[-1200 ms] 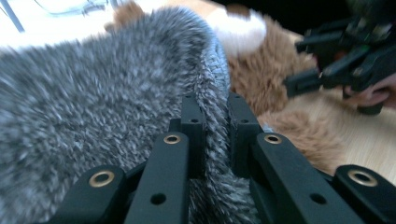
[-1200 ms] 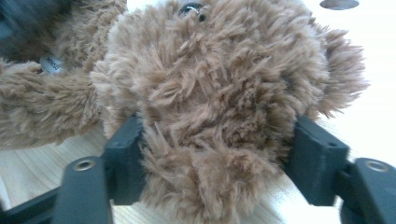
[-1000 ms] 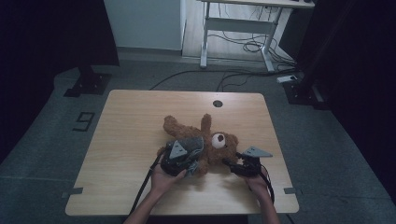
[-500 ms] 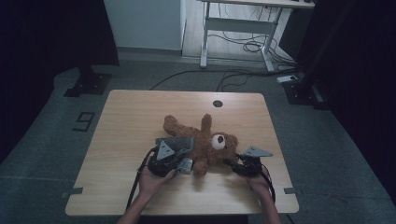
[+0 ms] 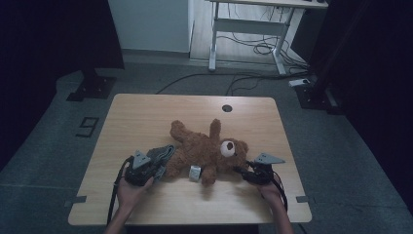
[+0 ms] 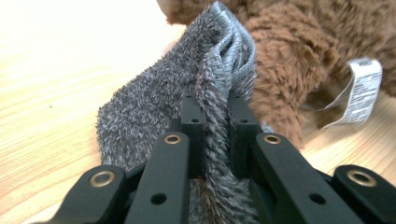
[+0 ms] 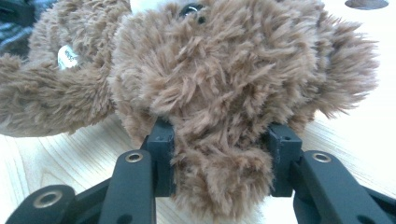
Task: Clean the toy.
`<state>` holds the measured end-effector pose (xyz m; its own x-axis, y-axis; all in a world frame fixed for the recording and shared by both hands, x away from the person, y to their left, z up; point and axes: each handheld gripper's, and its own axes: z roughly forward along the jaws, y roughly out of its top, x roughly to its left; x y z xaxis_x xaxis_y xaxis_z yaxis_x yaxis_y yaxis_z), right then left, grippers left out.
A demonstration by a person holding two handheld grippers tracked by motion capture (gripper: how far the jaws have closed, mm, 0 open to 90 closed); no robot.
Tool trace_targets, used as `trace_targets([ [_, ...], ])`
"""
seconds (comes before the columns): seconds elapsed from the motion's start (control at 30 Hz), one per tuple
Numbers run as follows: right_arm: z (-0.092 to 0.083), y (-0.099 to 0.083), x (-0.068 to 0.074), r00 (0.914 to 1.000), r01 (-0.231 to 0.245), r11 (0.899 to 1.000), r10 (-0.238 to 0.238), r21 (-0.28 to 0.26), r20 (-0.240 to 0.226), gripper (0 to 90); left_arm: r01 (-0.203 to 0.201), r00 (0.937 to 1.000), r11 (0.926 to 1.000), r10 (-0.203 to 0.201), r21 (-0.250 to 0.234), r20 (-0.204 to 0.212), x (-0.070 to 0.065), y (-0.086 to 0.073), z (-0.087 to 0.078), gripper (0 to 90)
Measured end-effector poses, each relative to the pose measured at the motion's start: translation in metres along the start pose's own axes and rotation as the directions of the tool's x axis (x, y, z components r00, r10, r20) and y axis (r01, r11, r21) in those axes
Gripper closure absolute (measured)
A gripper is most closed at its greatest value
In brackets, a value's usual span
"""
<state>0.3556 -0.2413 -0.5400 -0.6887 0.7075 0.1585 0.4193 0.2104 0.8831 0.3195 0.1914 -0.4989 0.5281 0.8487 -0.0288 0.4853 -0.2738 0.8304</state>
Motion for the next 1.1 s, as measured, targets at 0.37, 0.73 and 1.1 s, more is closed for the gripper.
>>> trace_targets([
  [0.37, 0.000, 0.000, 0.000, 1.0000, -0.003, 1.000, 0.003, -0.001, -0.003, 55.5, -0.114, 0.9787, 0.9891, 0.128, -0.093, 0.161, -0.079, 0.063, 0.016, 80.3],
  [0.73, -0.001, -0.001, -0.001, 0.9999, -0.005, 1.000, 0.005, -0.006, -0.013, 56.1, -0.177, 0.9651, 0.9841, 0.170, 0.016, 0.199, -0.109, 0.053, 0.070, 80.6],
  [1.1, 0.000, -0.003, -0.005, 0.9987, -0.022, 1.000, 0.021, -0.020, -0.047, 56.5, -0.141, 0.9801, 0.9898, 0.137, 0.021, 0.144, -0.073, 0.033, 0.039, 80.2],
])
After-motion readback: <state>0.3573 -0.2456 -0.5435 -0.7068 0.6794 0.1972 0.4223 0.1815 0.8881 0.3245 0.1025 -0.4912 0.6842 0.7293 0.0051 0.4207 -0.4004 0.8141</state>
